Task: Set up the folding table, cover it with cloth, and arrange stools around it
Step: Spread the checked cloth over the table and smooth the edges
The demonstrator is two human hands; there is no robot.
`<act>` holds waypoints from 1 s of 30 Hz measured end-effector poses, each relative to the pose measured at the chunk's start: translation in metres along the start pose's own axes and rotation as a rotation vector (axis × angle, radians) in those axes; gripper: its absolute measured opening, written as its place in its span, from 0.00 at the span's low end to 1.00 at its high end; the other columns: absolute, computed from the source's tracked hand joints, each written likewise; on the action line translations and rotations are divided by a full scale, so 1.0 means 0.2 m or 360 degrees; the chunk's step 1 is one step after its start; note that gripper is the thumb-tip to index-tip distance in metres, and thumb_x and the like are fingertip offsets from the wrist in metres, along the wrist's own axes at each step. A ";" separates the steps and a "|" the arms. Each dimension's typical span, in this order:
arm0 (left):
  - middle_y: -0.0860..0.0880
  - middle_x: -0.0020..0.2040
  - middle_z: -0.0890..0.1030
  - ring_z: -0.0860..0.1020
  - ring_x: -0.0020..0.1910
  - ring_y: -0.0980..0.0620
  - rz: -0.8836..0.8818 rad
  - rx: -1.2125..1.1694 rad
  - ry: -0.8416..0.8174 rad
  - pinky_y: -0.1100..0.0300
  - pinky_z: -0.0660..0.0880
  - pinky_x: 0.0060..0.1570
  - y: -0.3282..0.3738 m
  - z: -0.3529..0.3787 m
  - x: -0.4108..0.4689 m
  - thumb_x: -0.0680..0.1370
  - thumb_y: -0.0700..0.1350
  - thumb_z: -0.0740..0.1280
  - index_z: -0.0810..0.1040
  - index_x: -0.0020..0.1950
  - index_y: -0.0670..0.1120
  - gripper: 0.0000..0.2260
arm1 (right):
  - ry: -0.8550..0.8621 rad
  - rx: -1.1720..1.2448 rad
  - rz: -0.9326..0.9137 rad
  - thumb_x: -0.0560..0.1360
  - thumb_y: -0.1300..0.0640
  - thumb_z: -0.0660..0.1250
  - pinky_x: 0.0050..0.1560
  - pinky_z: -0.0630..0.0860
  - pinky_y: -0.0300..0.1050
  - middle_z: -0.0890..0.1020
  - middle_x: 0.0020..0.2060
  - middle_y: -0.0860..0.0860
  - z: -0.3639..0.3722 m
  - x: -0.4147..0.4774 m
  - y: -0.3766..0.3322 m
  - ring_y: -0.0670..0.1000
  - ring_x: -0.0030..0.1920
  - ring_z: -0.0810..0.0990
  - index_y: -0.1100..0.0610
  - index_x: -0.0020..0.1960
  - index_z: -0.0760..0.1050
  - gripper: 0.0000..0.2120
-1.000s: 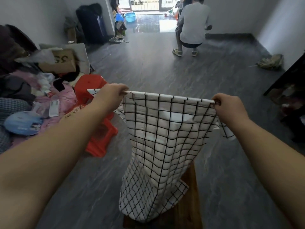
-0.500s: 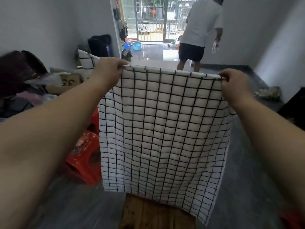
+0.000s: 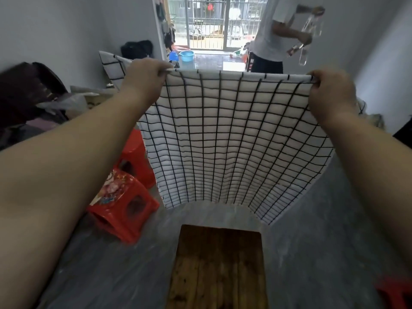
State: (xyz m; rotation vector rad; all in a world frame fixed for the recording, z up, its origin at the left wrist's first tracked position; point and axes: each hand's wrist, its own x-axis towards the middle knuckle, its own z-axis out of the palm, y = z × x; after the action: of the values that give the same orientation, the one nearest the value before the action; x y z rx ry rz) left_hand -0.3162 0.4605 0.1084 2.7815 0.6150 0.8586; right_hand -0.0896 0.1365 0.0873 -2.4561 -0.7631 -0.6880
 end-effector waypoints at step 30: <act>0.43 0.60 0.83 0.79 0.60 0.41 -0.0265 -0.0163 -0.0562 0.50 0.73 0.59 -0.30 0.34 -1.68 0.80 0.42 0.65 0.83 0.62 0.47 0.13 | -0.0694 -0.0160 0.0264 0.77 0.60 0.60 0.49 0.78 0.57 0.83 0.51 0.62 0.19 -1.80 0.02 0.65 0.51 0.79 0.56 0.56 0.81 0.14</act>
State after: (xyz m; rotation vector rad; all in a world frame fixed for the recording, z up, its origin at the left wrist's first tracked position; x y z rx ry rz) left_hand -0.5489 0.3675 -0.1331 2.6491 0.7018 0.3436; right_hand -0.3325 0.0186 -0.1528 -2.7630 -0.6784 -0.1287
